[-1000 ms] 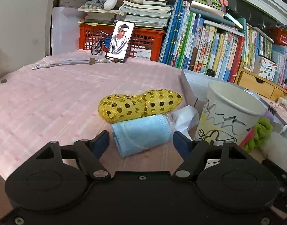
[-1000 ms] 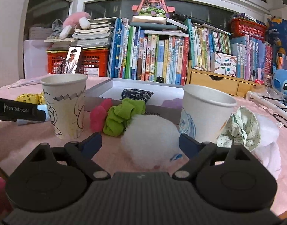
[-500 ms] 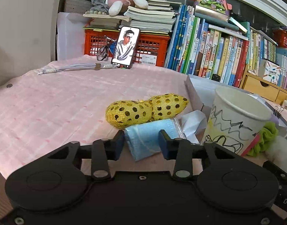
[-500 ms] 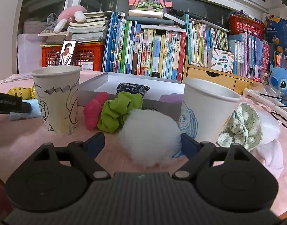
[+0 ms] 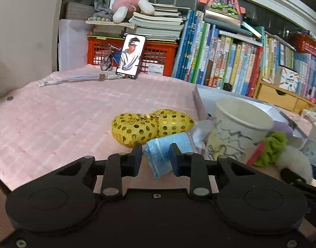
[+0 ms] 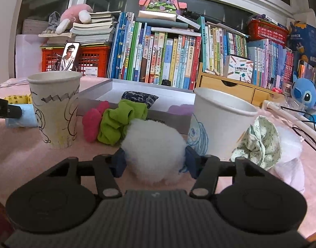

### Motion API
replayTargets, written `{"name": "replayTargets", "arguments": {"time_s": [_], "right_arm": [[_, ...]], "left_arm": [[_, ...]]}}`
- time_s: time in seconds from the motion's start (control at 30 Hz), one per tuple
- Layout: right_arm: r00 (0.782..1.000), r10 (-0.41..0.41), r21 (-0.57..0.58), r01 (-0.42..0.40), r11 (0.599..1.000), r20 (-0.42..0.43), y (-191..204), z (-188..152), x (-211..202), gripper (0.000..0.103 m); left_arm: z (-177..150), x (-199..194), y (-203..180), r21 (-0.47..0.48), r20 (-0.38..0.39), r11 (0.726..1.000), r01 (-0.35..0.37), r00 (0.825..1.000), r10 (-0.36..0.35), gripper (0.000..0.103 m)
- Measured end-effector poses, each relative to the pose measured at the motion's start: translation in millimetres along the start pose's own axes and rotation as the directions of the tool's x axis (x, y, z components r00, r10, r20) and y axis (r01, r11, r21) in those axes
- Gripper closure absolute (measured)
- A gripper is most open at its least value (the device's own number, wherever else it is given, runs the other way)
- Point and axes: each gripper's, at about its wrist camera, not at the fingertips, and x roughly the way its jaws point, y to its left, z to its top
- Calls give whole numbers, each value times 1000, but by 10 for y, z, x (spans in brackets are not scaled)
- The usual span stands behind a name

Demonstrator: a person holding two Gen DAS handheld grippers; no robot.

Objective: Organize soft objects
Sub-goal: 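Lift the mask packet with the left tool while the right tool carries the fluffy ball to the tray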

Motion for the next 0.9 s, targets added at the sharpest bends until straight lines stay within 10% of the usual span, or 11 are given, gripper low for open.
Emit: {"name": "replayTargets", "arguments": {"time_s": [0.43, 0.67, 0.9], "right_arm": [[994, 105, -27, -105, 994, -1, -40, -87, -291, 43], [993, 118, -14, -118, 993, 10, -54, -75, -282, 40], [993, 113, -31, -112, 993, 24, -45, -39, -251, 39]], "left_arm": [[-143, -309, -77, 46, -60, 995, 86, 995, -83, 78], [-198, -242, -167, 133, -7, 990, 47, 999, -47, 53], [-254, -107, -409, 375, 57, 927, 5, 998, -29, 33]]}}
